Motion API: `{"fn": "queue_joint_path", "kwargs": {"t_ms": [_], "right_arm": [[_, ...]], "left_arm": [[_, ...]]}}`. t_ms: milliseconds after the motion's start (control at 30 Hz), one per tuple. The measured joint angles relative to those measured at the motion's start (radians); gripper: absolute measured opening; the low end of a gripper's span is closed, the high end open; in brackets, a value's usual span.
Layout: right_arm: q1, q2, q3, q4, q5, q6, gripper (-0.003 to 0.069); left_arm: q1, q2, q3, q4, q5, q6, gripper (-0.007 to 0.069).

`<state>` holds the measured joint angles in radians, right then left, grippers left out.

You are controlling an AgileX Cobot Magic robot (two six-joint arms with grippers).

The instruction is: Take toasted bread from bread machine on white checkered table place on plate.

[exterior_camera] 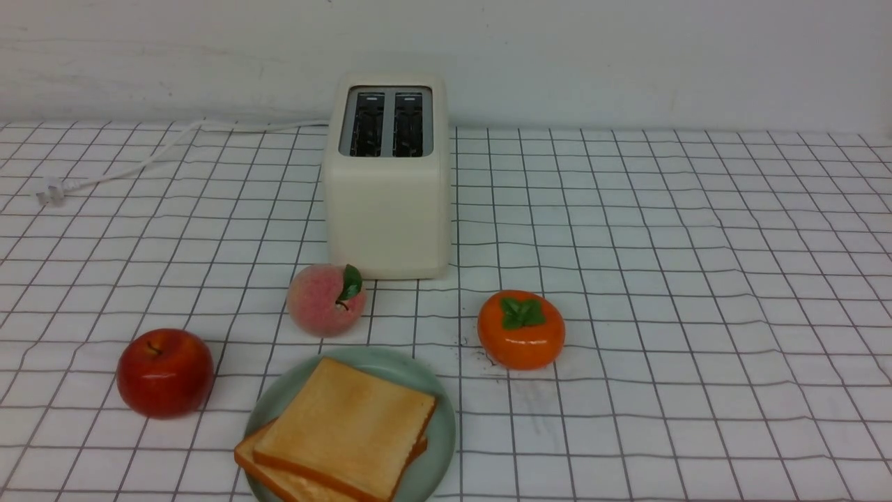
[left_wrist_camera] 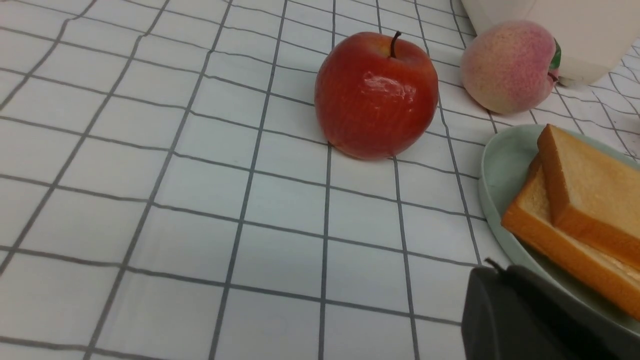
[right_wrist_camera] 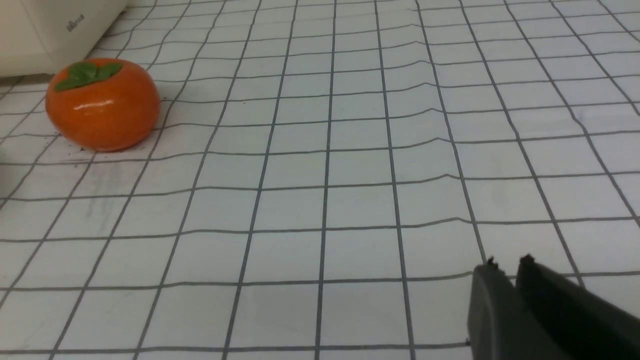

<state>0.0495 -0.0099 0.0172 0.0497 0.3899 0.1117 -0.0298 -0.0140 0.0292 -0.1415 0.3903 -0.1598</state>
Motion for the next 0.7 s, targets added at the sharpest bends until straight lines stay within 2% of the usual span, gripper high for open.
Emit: {"fn": "queue_joint_path", "kwargs": {"t_ms": [700], "right_arm": [[0.000, 0.000, 0.000, 0.000, 0.000, 0.000, 0.0096]], "left_arm": [[0.000, 0.000, 0.000, 0.000, -0.001, 0.000, -0.0013]]}}
